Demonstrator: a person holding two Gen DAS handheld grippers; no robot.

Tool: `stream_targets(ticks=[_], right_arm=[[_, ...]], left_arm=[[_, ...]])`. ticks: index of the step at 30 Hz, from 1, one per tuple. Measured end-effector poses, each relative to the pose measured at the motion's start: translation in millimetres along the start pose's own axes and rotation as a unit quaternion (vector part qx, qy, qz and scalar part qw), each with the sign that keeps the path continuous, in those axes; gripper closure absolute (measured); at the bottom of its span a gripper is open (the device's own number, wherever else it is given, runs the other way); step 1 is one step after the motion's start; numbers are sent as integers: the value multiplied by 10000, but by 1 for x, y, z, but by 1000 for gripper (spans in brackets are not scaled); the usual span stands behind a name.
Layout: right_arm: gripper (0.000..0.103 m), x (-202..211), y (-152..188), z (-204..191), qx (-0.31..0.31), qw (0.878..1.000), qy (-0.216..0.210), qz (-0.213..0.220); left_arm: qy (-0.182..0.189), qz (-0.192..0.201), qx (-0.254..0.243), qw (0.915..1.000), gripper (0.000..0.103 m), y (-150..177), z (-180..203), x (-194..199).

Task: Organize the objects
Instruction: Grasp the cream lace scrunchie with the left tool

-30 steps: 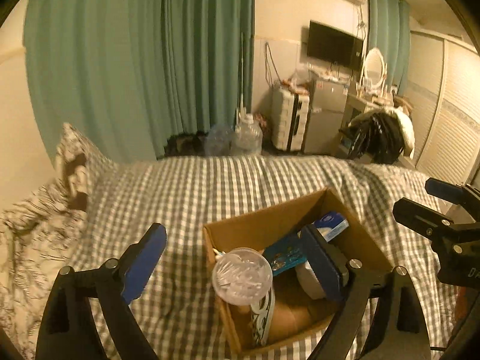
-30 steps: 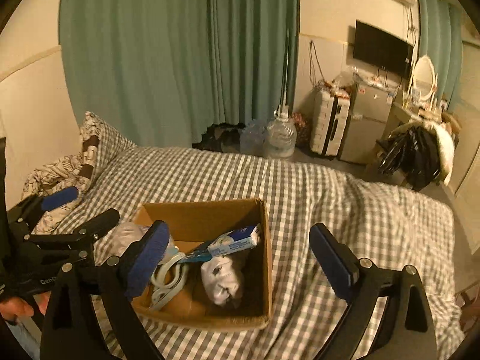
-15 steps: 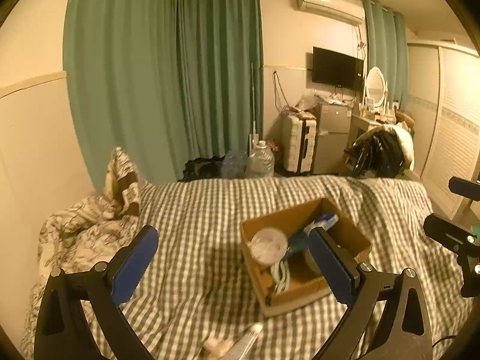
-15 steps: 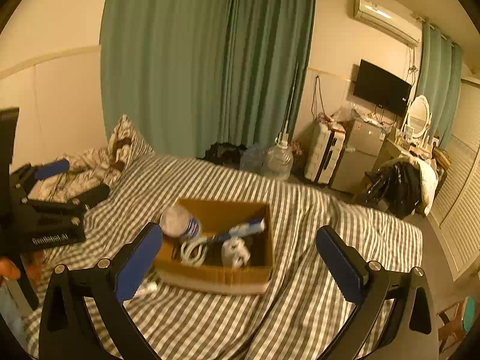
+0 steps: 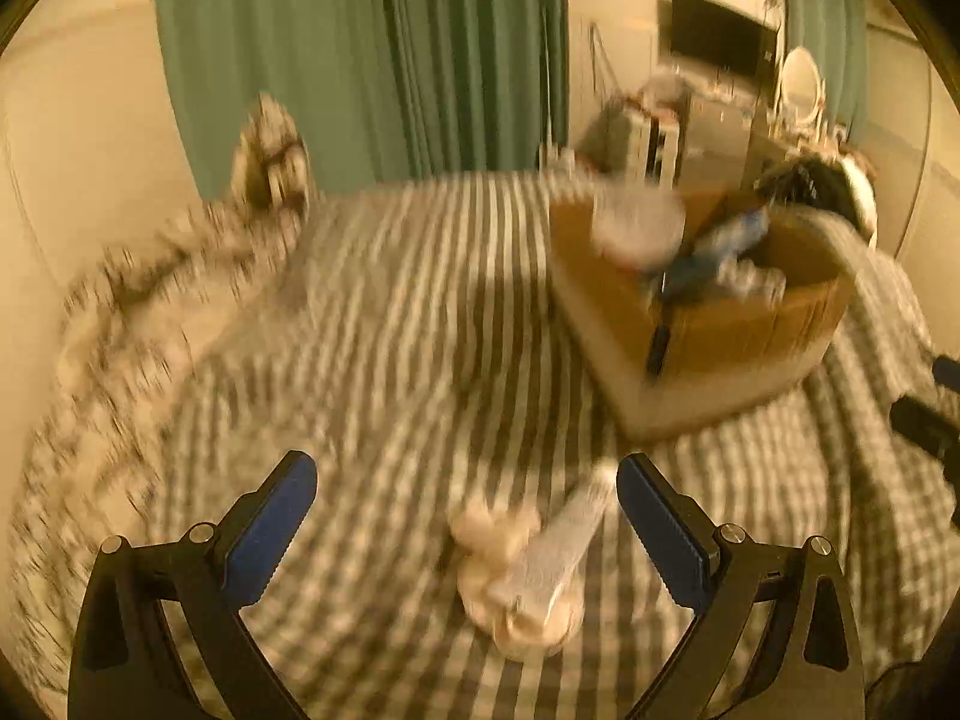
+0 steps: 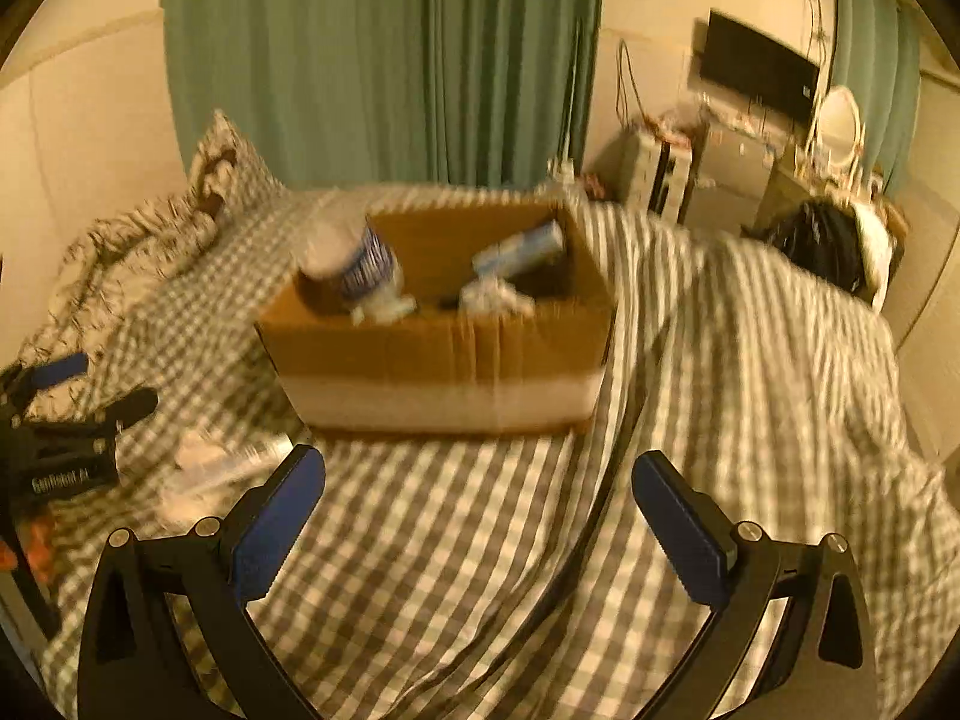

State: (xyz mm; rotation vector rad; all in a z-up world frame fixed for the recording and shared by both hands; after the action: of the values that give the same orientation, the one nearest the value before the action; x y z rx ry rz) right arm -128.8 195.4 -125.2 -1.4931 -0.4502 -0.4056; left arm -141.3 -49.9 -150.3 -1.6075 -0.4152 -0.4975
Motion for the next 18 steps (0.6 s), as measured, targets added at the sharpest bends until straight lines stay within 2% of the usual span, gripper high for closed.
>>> stream_targets(ticks=[5, 9, 10, 11, 12, 13, 14, 17, 18], right_arm=[[0, -21, 31, 3, -154, 9991, -35, -382], [0, -29, 41, -1, -168, 9984, -67, -535], [0, -28, 42, -2, -153, 9984, -77, -539], [0, -27, 42, -3, -130, 9984, -81, -536], [0, -27, 43, -4, -105, 9985, -79, -533], [0, -27, 44, -6, -64, 9986, -75, -527], [0, -26, 44, -7, -39, 9986, -68, -525], [0, -24, 46, -14, 29, 9986, -61, -530], [0, -22, 46, -16, 46, 9986, -68, -527]], left_arm=[[-25, -891, -201, 9958, 0, 70, 9, -28], [188, -1343, -428, 9898, 4, 92, 24, -41], [247, -1370, -375, 9895, 14, 93, 24, -42], [406, -1411, -221, 9889, 32, 95, 25, -43], [519, -1431, -117, 9883, 42, 97, 25, -43], [617, -1452, -3, 9875, 62, 98, 24, -43], [610, -1444, 24, 9876, 76, 98, 23, -41], [609, -1261, -99, 9901, 85, 93, 28, -29], [609, -1176, -206, 9910, 85, 90, 32, -23]])
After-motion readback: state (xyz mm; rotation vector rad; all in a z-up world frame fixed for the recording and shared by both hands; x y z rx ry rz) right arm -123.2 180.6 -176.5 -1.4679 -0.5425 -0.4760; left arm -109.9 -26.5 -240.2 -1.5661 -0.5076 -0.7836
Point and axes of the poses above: each gripper's, at about its wrist camera, not at the fingertips, and x roughly against the way its jaws point, z to its right, y to its underside, the point moved 8 cm from there along -x, roughly the way its jaws point, and after that the axes turned 14 degrees about z, right-handed, at the moved point
